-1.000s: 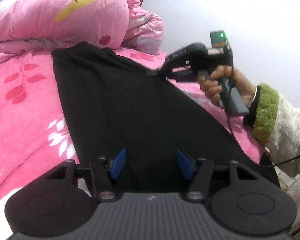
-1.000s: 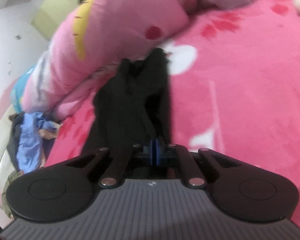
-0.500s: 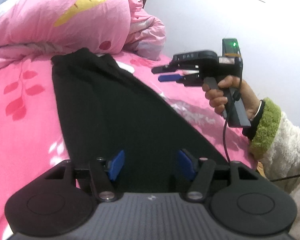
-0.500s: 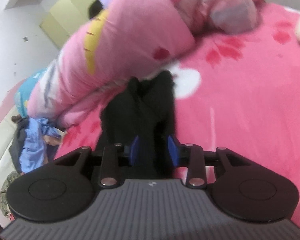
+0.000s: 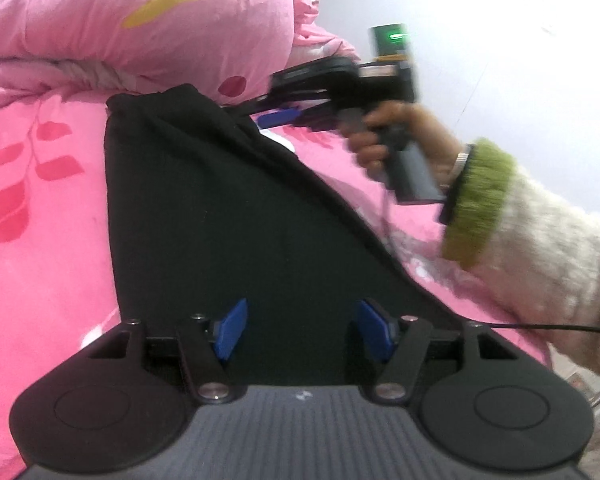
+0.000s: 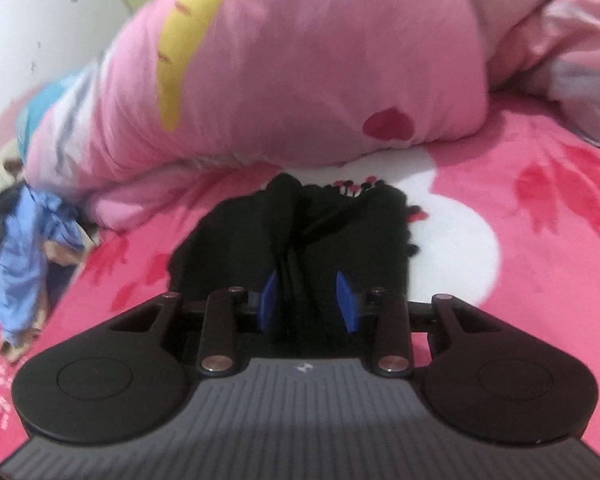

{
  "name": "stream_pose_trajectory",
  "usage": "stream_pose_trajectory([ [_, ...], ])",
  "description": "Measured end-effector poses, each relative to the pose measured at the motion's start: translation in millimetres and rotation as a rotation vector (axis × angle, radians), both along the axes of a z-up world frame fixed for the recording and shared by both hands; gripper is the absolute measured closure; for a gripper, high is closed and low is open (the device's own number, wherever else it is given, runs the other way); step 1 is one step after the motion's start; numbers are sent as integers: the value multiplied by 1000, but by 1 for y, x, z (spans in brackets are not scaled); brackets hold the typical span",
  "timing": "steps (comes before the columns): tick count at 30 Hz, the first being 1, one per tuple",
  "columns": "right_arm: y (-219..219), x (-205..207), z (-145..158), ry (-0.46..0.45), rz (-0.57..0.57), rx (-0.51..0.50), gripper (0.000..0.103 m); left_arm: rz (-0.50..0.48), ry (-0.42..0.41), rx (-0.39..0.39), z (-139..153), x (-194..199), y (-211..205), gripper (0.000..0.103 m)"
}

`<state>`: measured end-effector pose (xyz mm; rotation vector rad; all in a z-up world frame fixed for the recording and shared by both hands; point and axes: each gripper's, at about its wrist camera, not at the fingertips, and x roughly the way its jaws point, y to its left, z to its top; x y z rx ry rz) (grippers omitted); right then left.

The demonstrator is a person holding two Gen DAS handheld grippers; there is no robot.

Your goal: Fold clothes

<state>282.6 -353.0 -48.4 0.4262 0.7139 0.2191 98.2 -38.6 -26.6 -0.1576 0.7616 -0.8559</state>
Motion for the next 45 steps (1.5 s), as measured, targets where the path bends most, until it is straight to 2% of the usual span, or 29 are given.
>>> stream_pose_trajectory([
  [3, 8, 16, -13, 51, 37, -21, 71, -4, 29, -51, -4, 4, 6, 36],
  [5, 12, 19, -16, 47, 49, -33, 81, -6, 49, -80, -7, 7, 9, 36],
  [6, 13, 19, -15, 38, 65, -27, 96, -6, 58, -93, -7, 8, 10, 36],
  [7, 15, 16, -12, 25, 70, -28, 101, -7, 62, -100, -8, 8, 11, 36],
  [13, 49, -7, 9, -113, 161, -174, 101, -8, 67, -113, -8, 10, 11, 35],
  [18, 36, -18, 23, -216, 5, -242, 101, -6, 66, -113, -10, 14, 11, 35],
  [24, 13, -20, 17, -230, -134, -291, 101, -6, 66, -115, -12, 18, 12, 34],
  [28, 0, -8, -5, -153, -166, -245, 101, -8, 65, -114, -11, 18, 12, 34],
  [31, -17, 2, -22, -63, -222, -148, 98, -8, 65, -115, -11, 19, 12, 34],
  [32, -24, 2, -25, -50, -245, -106, 97, -8, 65, -115, -11, 19, 13, 34],
  [34, -44, -2, -27, -33, -307, 20, 88, -9, 65, -116, -10, 19, 13, 34],
  [38, -71, -5, -33, -20, -334, 263, 84, -12, 66, -119, -10, 18, 14, 33],
  [39, -73, -1, -33, -16, -329, 286, 83, -12, 66, -119, -10, 18, 14, 33],
  [44, -61, 21, -34, -9, -260, 227, 79, -13, 66, -120, -9, 15, 15, 33],
  [45, -59, 24, -36, -10, -255, 223, 87, -13, 66, -120, -9, 15, 15, 33],
])
